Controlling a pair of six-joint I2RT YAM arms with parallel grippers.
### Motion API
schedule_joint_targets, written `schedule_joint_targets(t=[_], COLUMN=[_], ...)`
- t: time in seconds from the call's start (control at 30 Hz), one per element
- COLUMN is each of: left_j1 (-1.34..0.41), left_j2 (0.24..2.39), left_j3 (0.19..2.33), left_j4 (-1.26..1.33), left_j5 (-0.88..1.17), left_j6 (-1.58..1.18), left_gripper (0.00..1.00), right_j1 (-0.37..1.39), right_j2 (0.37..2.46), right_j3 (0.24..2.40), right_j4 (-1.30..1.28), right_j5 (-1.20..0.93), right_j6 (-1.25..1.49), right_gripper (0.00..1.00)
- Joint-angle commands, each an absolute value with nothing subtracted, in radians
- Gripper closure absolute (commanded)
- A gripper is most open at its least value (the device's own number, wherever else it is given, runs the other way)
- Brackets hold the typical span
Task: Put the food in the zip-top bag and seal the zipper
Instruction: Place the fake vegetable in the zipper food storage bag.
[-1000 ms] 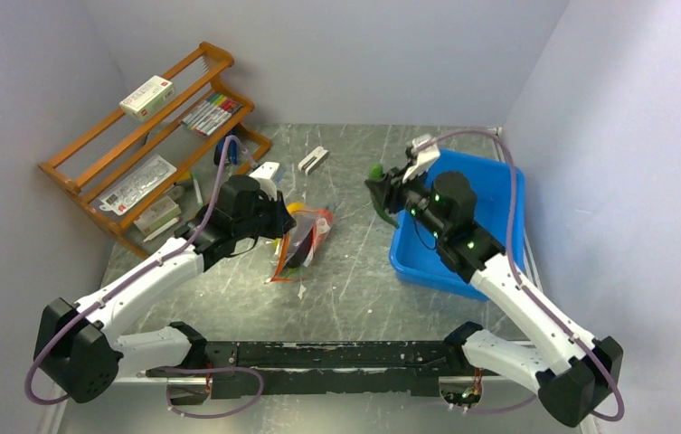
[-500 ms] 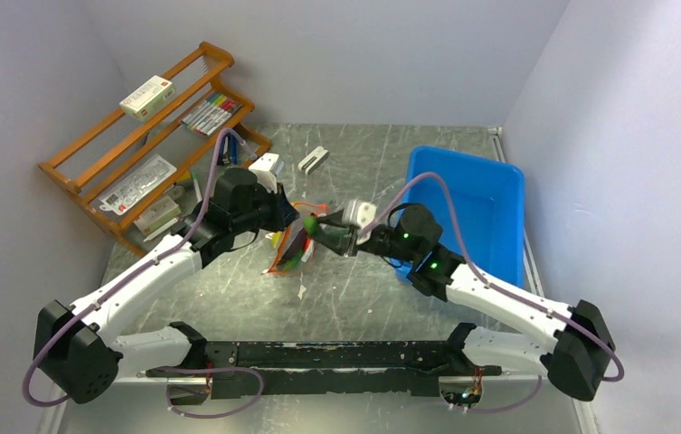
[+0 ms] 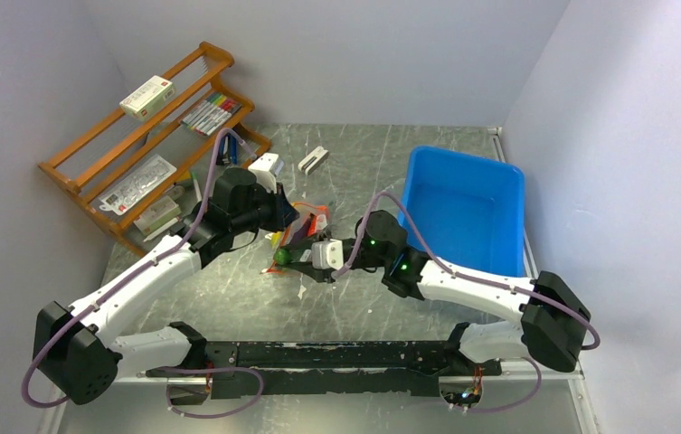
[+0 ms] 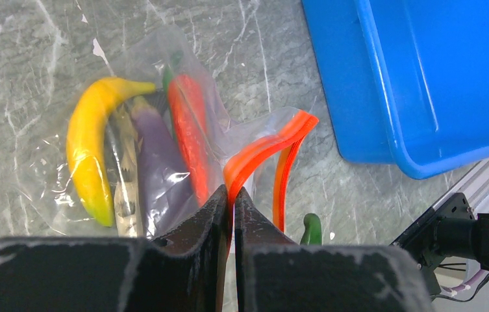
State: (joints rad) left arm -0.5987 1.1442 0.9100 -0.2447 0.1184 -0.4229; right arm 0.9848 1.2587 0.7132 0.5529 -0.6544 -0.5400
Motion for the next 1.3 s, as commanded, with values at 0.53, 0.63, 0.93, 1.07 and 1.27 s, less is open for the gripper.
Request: schedule_joint_targets(t=[0.53, 0.63, 0.93, 1.07, 1.27], left_j1=[-0.592, -0.593, -0.591, -0.592, -0.592], left_j2=[1.068, 1.070, 1.076, 1.080, 1.086], left_j3=[0.947, 0.956, 0.977, 0.981, 0.986], left_j4=[-0.299, -0.311, -0.336, -0.341, -0.345], left_j5=[0.101, 0.099, 0.096, 0.096, 0.100], left_j6=[-0.419, -0.417, -0.413, -0.413, -0.411], left_gripper=[0.93, 0.93, 0.93, 0.93, 0.93], right_j1=[0.980, 0.963, 0.924, 0.909, 0.864], right_j2=[1.434, 1.445, 1.448, 1.455, 1.464], right_j3=[0.892, 0.908, 0.904, 0.914, 0.921], right_j4=[0.324, 0.263, 0.172, 0.129, 0.107], right_j5=[-0.723, -0.712, -0.674, -0.661, -0.671], right_j6=[-0.824, -0.859, -0.911, -0.941, -0.957], right_gripper=[0.69, 0.69, 0.69, 0.69, 0.68])
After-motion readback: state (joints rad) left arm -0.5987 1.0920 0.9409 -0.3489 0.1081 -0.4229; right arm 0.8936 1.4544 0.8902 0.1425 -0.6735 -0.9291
